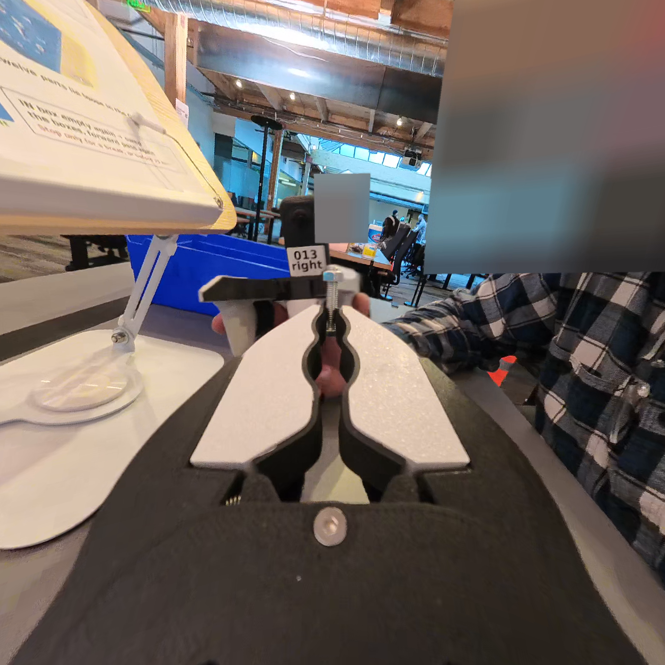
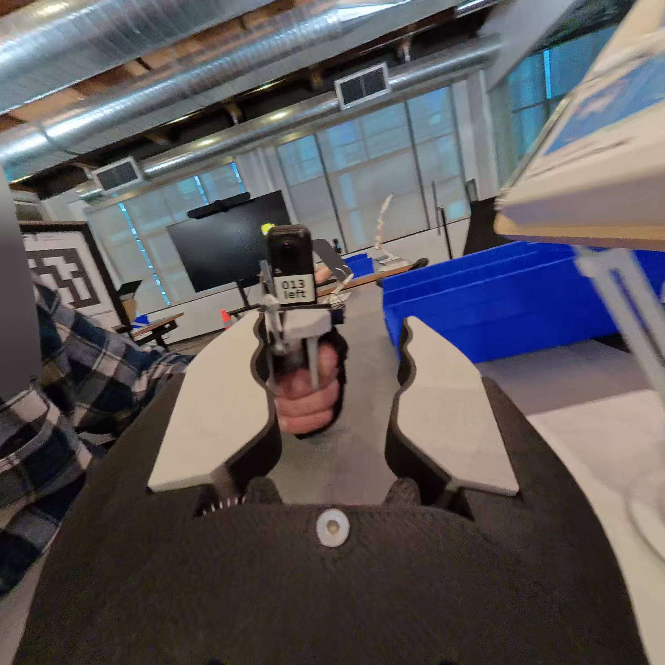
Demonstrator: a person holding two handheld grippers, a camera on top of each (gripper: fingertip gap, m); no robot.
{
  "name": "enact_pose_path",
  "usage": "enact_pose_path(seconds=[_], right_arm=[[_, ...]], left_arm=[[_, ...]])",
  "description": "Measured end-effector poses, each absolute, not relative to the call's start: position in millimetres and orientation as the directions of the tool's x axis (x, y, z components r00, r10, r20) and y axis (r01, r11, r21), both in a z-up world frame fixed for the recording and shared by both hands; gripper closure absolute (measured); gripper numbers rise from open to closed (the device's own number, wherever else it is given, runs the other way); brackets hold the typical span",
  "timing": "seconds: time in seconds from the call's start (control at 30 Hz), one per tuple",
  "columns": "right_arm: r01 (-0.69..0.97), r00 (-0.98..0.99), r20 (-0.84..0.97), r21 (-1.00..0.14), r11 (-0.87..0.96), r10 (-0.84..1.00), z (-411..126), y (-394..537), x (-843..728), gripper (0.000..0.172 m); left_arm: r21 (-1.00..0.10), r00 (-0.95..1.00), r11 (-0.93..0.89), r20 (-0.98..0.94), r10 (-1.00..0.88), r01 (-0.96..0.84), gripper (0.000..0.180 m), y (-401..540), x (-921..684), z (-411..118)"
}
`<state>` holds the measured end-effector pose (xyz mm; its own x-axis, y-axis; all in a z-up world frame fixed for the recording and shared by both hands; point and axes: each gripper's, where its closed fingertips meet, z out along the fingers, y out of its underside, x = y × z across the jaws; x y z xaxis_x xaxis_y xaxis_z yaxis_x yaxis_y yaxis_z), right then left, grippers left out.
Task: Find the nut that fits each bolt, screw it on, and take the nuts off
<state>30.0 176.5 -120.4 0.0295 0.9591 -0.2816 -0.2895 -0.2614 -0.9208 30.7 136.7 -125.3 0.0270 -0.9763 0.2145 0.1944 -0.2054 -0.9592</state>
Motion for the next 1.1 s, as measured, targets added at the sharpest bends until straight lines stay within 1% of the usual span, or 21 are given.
enact_pose_path(seconds=[0.1, 0.2, 0.3, 0.37, 0.43, 0.57, 0.7, 0.8, 0.83, 0.87, 0.93, 1.1], right_arm=[[-0.267, -0.015, -0.259, -0.930, -0.254, 0.966, -117.5, 158.3, 12.1, 0.097], [-0.256, -0.014, -0.264, -0.931, -0.259, 0.964, -119.1, 156.7, 7.8, 0.099], [-0.269, 0.030, -0.282, -0.926, -0.264, 0.959, -122.3, 171.3, 19.3, 0.091], [-0.274, 0.079, -0.324, -0.916, -0.292, 0.943, -129.0, 187.3, 30.2, 0.107], [-0.303, 0.089, -0.387, -0.888, -0.345, 0.918, -132.8, 199.7, 39.0, 0.103], [-0.289, 0.028, -0.297, -0.916, -0.277, 0.954, -118.6, 176.8, 25.8, 0.096], [-0.265, -0.005, -0.273, -0.927, -0.265, 0.962, -118.3, 160.1, 10.3, 0.098], [-0.278, 0.028, -0.297, -0.919, -0.278, 0.954, -121.4, 174.2, 21.0, 0.092], [-0.282, 0.051, -0.321, -0.913, -0.295, 0.946, -124.6, 182.6, 27.0, 0.103], [-0.298, 0.073, -0.349, -0.902, -0.313, 0.934, -127.3, 192.0, 34.2, 0.104], [-0.323, 0.081, -0.390, -0.881, -0.346, 0.917, -129.1, 203.4, 44.1, 0.101], [-0.306, 0.009, -0.295, -0.911, -0.278, 0.956, -114.1, 173.1, 24.5, 0.099]], left_arm=[[-0.967, 0.018, -0.196, 0.201, -0.979, 0.160, 0.176, 132.7, 37.8, -129.4], [-0.971, 0.003, -0.193, 0.195, -0.981, 0.145, 0.176, 128.3, 41.8, -131.5], [-0.966, 0.019, -0.197, 0.203, -0.979, 0.169, 0.176, 132.1, 36.4, -126.3], [-0.959, 0.012, -0.195, 0.202, -0.979, 0.206, 0.176, 134.7, 28.6, -119.9], [-0.959, 0.025, -0.196, 0.205, -0.978, 0.206, 0.176, 137.7, 25.3, -120.1], [-0.959, 0.018, -0.211, 0.219, -0.976, 0.187, 0.176, 137.6, 29.0, -125.8], [-0.965, -0.001, -0.212, 0.215, -0.977, 0.152, 0.176, 131.8, 37.4, -131.5], [-0.963, 0.007, -0.215, 0.219, -0.976, 0.163, 0.176, 133.4, 35.1, -127.7], [-0.960, 0.009, -0.216, 0.221, -0.975, 0.181, 0.176, 135.6, 31.1, -124.9], [-0.954, -0.001, -0.216, 0.221, -0.975, 0.207, 0.176, 135.5, 27.0, -120.2], [-0.954, 0.015, -0.212, 0.220, -0.975, 0.210, 0.176, 137.6, 24.3, -119.0], [-0.959, 0.003, -0.227, 0.230, -0.973, 0.169, 0.176, 135.7, 33.9, -129.3]])
